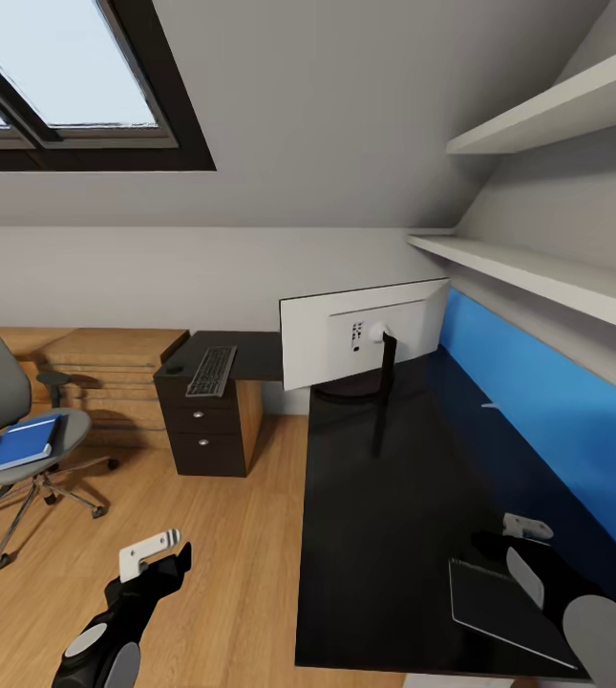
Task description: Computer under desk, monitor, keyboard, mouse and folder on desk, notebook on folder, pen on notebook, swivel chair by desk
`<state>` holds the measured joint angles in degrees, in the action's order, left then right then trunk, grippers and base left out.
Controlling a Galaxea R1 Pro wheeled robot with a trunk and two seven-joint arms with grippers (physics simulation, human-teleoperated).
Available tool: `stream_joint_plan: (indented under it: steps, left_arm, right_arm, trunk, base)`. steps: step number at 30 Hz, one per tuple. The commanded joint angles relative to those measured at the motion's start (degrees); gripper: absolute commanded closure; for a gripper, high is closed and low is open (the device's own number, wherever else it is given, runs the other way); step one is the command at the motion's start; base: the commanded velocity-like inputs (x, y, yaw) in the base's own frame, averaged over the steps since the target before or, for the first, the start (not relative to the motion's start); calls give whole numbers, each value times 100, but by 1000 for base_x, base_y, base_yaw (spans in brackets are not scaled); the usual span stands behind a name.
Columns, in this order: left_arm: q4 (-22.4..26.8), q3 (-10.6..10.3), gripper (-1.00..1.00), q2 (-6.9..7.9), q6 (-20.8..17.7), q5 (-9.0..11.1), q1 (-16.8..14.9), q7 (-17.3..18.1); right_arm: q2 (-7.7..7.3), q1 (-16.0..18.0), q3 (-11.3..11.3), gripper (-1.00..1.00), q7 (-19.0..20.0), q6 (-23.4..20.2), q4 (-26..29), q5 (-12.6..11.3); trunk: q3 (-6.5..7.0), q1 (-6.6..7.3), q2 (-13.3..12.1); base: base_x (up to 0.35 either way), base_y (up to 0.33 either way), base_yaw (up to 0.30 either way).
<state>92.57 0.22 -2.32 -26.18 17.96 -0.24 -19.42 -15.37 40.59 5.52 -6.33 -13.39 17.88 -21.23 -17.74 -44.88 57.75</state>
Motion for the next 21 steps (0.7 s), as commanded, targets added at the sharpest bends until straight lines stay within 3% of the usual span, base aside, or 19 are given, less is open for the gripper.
stream_joint_plan:
  steps: [1, 21]
  left_arm:
    - [12, 5, -100, -2, -16, 60, -3, -39]
    - [16, 28, -100, 4, -10, 59, -3, -51]
  right_arm:
    - [-20, 1, -12, -100, -12, -75, 16, -77]
    - [-47, 1, -121, -100, 35, -277, 23, -118]
  trunk:
    - [-25, -23, 47]
    - [-384, -463, 849]
  base:
    - [1, 0, 0]
    - [0, 0, 0]
